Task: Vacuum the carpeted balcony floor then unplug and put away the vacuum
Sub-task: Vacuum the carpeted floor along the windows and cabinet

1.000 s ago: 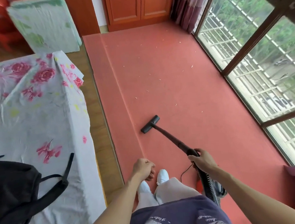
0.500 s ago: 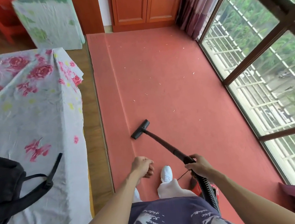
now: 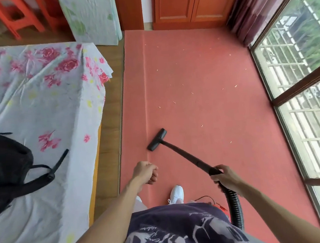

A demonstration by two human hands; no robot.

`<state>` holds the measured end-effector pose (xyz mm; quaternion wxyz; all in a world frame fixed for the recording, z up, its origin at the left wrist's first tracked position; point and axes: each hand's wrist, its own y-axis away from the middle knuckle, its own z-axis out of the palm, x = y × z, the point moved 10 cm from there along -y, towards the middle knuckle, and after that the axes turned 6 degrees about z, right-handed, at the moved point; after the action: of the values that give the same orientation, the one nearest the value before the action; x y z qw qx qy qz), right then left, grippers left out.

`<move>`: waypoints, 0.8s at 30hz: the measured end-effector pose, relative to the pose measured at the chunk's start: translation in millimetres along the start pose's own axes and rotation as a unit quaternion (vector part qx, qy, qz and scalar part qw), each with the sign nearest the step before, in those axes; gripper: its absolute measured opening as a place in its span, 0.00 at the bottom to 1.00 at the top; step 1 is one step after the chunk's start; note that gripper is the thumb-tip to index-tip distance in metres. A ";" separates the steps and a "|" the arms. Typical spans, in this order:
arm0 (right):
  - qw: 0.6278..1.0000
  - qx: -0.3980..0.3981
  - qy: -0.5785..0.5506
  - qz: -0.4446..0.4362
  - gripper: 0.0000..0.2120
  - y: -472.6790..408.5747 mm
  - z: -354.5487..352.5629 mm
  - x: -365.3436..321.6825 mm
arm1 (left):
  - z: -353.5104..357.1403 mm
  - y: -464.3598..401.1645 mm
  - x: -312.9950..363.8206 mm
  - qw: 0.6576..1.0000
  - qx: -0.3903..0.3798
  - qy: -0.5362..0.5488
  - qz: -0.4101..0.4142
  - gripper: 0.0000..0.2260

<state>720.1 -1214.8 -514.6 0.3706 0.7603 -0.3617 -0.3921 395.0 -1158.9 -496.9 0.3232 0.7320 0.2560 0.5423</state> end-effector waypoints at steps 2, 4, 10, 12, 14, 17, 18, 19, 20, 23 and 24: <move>0.998 0.005 0.056 -0.039 0.13 -11.2 -2.3 -21.6 | 7.2 0.1 3.9 1.000 0.011 -0.002 0.000 0.05; 0.982 0.034 0.163 -0.091 0.11 -16.2 -5.4 -46.9 | 15.4 2.2 8.6 1.000 0.016 -0.006 0.004 0.05; 0.904 0.121 0.385 -0.143 0.16 -18.1 -22.6 -109.2 | 46.4 13.6 15.6 0.999 -0.005 -0.039 0.016 0.07; 0.888 0.156 0.409 -0.139 0.17 -21.3 -37.6 -123.4 | 54.0 16.1 15.2 0.999 -0.009 -0.050 0.014 0.07; 0.877 0.172 0.429 -0.133 0.17 -23.4 -49.5 -130.5 | 60.4 19.2 15.1 0.998 -0.013 -0.061 0.010 0.07; 0.875 0.147 0.443 -0.129 0.17 -22.1 -48.3 -125.2 | 68.7 21.8 17.8 0.996 -0.023 -0.090 0.009 0.07; 0.888 0.116 0.429 -0.122 0.16 -21.1 -41.2 -117.5 | 71.2 21.6 19.5 0.995 -0.025 -0.100 0.010 0.07; 0.908 0.077 0.397 -0.111 0.14 -20.6 -30.9 -106.5 | 74.1 20.6 21.8 0.993 -0.028 -0.111 0.013 0.07; 0.931 0.032 0.351 -0.094 0.12 -19.0 -18.5 -92.9 | 77.4 18.9 24.2 0.992 -0.034 -0.123 0.015 0.07; 0.978 -0.033 0.200 -0.041 0.08 -11.1 2.1 -46.0 | 89.5 13.1 32.6 0.987 -0.054 -0.153 0.018 0.07; 0.986 -0.024 0.165 -0.024 0.07 -9.0 -1.1 -26.3 | 95.3 10.7 36.2 0.984 -0.064 -0.165 0.023 0.07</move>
<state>712.0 -1188.2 -513.1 0.4339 0.8139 -0.2675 -0.2789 496.9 -1158.4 -485.5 0.3948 0.7951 0.1471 0.4362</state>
